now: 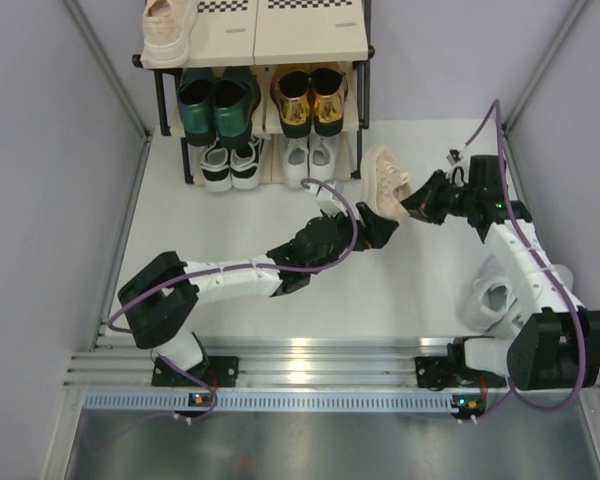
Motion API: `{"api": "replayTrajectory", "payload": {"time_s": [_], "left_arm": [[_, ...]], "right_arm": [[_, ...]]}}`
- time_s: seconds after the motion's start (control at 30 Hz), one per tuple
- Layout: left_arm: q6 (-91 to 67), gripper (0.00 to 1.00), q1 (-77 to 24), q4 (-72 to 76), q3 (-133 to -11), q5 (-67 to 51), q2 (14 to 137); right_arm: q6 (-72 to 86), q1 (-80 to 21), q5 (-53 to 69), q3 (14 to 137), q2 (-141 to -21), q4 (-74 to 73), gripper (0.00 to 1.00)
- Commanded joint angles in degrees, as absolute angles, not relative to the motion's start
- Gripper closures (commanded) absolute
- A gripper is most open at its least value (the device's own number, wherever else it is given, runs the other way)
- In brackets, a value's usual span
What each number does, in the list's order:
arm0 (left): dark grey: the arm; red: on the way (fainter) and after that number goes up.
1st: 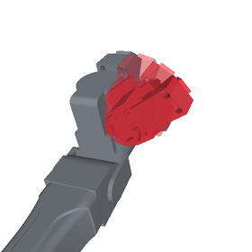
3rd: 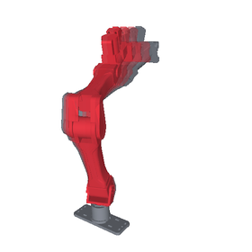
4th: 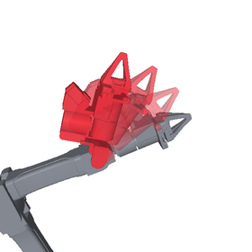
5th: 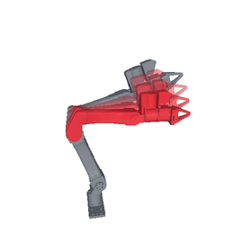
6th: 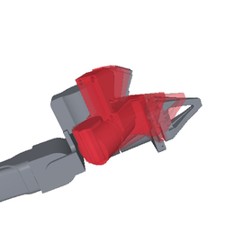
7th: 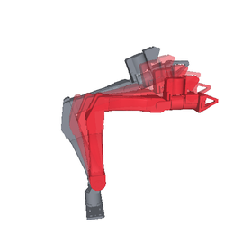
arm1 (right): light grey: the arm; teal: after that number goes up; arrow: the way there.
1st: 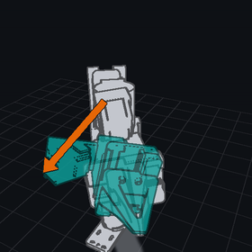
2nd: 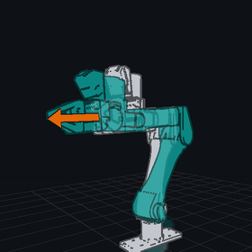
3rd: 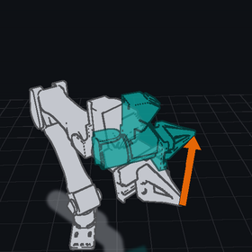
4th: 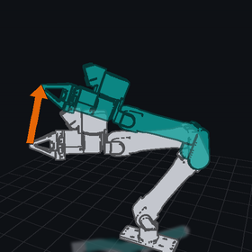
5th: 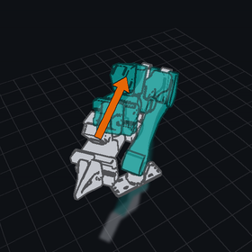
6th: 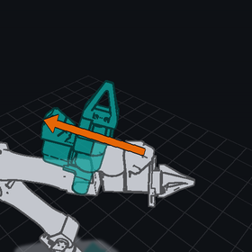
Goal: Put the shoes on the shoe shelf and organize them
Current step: Pick up the shoe at the center of the board.
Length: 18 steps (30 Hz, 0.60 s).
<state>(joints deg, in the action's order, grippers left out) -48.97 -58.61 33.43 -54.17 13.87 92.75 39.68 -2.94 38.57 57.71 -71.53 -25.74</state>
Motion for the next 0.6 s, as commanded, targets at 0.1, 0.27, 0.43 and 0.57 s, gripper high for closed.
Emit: {"api": "replayTrajectory", "payload": {"time_s": [0.1,0.27,0.43,0.57], "left_arm": [[-45.7,0.08,-58.6,40.1,-54.4,20.3,89.6],[-46.8,0.10,-58.6,43.8,-52.9,22.0,89.6],[-50.4,0.21,-57.7,44.3,-52.0,22.8,90.0],[-54.8,0.50,-56.7,46.8,-49.8,22.8,89.9]], "right_arm": [[40.5,-4.6,39.7,57.7,-68.2,-20.6,1.00],[39.6,-5.5,39.8,57.1,-67.5,-20.4,1.00],[38.6,-6.9,40.1,56.2,-66.4,-19.9,1.00],[37.1,-7.6,40.8,55.6,-65.7,-20.0,1.00]]}}
